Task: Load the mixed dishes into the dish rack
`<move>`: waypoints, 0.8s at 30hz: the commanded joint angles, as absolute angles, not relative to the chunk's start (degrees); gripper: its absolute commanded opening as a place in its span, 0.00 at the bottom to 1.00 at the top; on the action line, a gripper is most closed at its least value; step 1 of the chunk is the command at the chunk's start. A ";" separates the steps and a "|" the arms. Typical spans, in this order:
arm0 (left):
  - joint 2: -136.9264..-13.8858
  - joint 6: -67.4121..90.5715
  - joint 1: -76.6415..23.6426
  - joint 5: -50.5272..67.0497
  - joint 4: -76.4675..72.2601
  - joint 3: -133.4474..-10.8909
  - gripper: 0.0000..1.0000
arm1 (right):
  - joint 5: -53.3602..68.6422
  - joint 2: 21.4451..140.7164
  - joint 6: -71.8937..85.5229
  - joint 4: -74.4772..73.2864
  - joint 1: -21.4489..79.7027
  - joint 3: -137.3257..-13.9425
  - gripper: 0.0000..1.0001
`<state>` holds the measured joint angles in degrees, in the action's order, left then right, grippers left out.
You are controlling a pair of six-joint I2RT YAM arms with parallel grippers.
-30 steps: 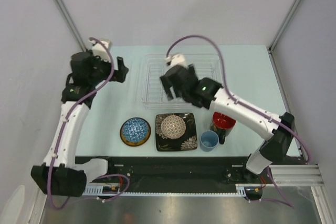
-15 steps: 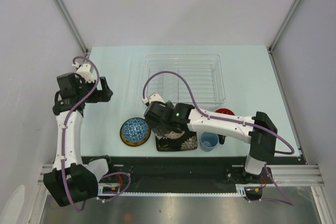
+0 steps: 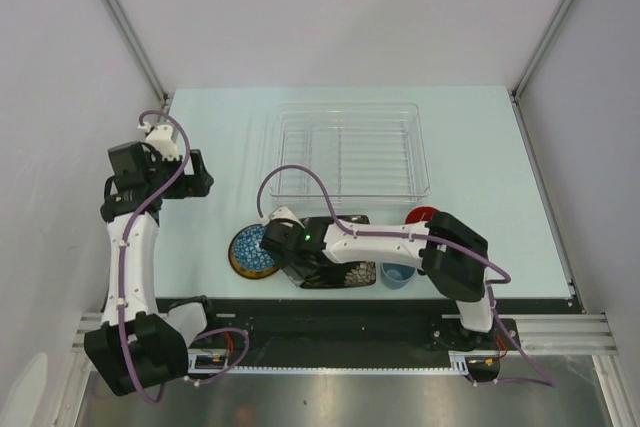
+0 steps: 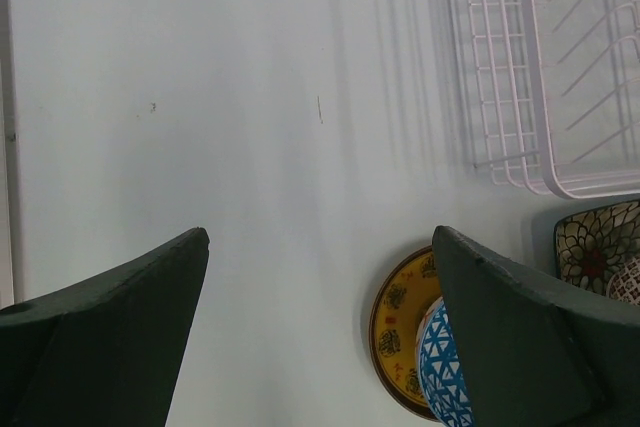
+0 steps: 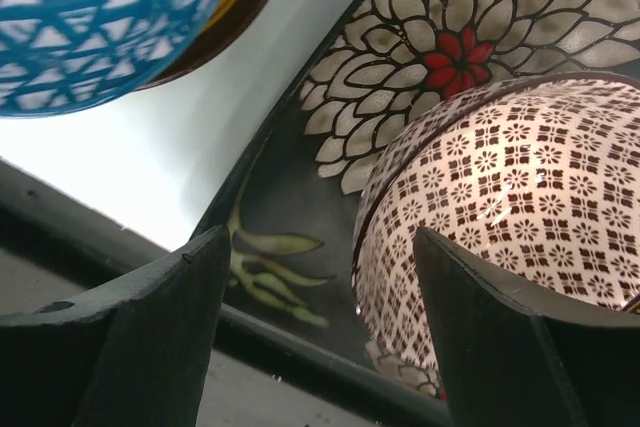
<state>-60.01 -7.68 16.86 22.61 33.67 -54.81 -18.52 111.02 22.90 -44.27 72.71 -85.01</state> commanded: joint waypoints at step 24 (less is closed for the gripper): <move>-56.25 -9.40 18.02 21.35 31.64 -54.14 1.00 | -14.42 108.81 20.57 -40.96 66.53 -83.58 0.00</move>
